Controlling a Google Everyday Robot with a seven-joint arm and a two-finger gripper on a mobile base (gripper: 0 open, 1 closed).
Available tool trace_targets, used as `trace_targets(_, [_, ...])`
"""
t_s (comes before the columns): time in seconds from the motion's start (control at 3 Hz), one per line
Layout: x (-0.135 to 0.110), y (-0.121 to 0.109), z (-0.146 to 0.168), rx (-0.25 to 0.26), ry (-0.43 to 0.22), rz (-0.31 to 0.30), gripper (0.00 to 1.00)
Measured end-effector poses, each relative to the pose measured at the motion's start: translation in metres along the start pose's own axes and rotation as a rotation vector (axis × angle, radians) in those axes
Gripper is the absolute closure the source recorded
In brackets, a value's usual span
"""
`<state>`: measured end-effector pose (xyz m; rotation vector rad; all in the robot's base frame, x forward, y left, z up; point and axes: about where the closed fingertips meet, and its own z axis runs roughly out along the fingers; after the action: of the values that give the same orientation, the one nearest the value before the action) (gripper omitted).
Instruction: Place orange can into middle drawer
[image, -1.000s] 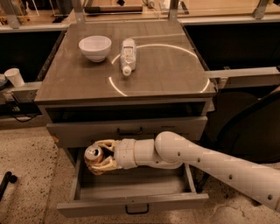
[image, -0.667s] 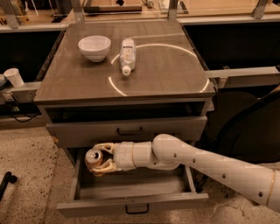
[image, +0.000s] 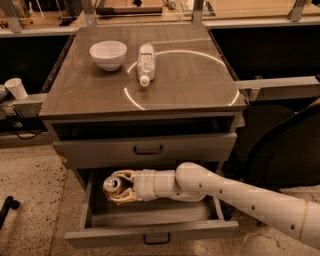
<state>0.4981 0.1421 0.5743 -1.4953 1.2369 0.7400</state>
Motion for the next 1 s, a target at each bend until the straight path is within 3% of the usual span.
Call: trace_targets(1.0, [0.045, 0.013, 0.025, -0.043, 0.042, 0.015, 1.00])
